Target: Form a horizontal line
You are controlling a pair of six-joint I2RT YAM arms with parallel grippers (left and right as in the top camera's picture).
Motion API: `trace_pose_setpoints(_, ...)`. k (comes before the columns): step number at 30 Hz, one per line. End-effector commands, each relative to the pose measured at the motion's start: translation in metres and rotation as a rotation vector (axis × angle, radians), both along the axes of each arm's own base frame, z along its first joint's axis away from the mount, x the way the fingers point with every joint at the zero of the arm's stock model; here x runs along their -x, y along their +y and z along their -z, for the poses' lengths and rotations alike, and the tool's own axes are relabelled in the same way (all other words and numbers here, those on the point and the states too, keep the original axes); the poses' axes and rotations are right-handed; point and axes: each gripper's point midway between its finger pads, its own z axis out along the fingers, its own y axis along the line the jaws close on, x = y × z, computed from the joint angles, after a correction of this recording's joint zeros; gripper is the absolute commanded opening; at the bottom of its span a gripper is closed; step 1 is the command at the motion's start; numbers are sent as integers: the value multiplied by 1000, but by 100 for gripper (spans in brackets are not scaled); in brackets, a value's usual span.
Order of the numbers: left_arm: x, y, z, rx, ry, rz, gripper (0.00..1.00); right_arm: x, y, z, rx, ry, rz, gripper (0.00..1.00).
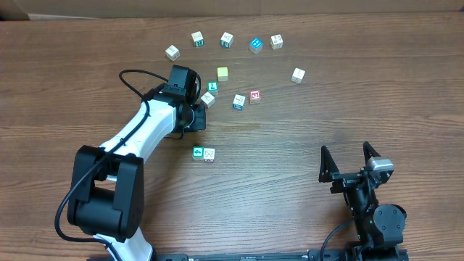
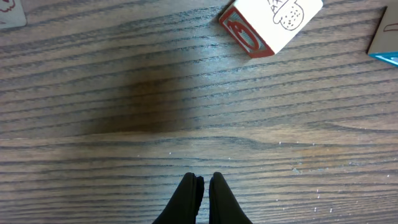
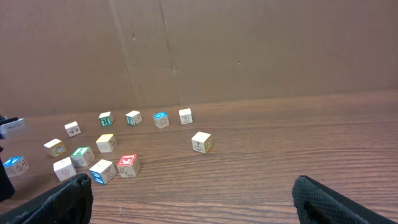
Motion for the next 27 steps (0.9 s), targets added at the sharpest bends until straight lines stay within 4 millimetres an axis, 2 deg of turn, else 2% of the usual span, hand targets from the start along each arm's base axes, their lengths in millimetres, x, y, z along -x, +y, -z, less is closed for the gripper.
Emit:
trace_pose_setpoints(1,-4,-1,3,-6,0,-4,4,0,1,1,7,-7,-4,100)
trace_pose_setpoints(27,-2,0,8,-9,10,-4,4,0,1,1,7,-7,-4,100)
